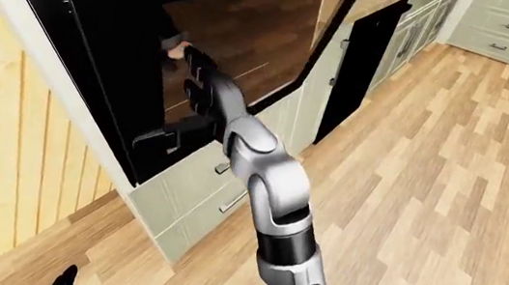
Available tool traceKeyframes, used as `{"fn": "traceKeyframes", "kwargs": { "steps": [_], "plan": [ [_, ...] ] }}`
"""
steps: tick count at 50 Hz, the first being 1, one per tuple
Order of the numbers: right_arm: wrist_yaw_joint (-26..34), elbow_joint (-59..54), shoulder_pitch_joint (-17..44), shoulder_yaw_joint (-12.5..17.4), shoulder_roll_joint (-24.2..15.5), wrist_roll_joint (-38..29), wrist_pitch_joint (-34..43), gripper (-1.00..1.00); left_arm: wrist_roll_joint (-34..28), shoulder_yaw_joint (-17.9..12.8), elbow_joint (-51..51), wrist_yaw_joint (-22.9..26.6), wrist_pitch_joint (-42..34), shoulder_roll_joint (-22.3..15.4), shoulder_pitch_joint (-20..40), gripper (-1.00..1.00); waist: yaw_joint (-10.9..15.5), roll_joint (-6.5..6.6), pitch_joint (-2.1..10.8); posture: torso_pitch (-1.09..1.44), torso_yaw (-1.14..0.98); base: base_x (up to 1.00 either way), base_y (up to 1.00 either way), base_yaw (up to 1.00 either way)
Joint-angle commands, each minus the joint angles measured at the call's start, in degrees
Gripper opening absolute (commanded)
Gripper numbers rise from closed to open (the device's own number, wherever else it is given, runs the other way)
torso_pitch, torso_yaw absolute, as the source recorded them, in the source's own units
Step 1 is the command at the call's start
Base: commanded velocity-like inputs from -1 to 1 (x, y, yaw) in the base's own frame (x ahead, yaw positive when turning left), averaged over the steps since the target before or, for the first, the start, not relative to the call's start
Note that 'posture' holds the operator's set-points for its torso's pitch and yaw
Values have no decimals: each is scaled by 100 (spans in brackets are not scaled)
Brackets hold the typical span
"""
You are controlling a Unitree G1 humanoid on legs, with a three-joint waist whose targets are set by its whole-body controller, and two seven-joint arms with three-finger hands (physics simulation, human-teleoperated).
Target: Close the oven door.
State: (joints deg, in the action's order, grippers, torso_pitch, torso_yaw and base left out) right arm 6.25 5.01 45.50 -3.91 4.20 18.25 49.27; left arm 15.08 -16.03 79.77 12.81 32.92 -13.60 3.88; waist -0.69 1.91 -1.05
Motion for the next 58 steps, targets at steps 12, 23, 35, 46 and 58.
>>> {"fn": "traceKeyframes", "kwargs": {
  "steps": [12, 23, 35, 46, 58],
  "plan": [
    [312, -2491, 2150, 104, 474, -562, -1236, 100, 49, -33, -93, 16, 146, -78, 27, 100, -27, 139, 89, 0, 0, 0, 0, 0],
    [315, -5269, 3520, 239, 780, -746, -2662, 100, 60, -43, -87, 30, 148, -79, 9, 100, -54, 211, 94, 0, 0, 0, 0, 0],
    [366, -6839, 4344, 312, 1216, -1242, -3458, 100, 63, -52, -87, 35, 141, -84, 14, 100, -70, 280, 73, 0, 0, 0, 0, 0],
    [272, -7332, 4560, 380, 1602, -1834, -3699, 100, 110, -78, -89, 74, 148, -97, 0, 100, -84, 331, 58, 0, 0, 0, 0, 0],
    [298, -7316, 4626, 461, 1669, -1798, -3668, 100, 123, -83, -86, 88, 142, -105, 4, 100, -86, 343, 38, 0, 0, 0, 0, 0]
  ]
}}
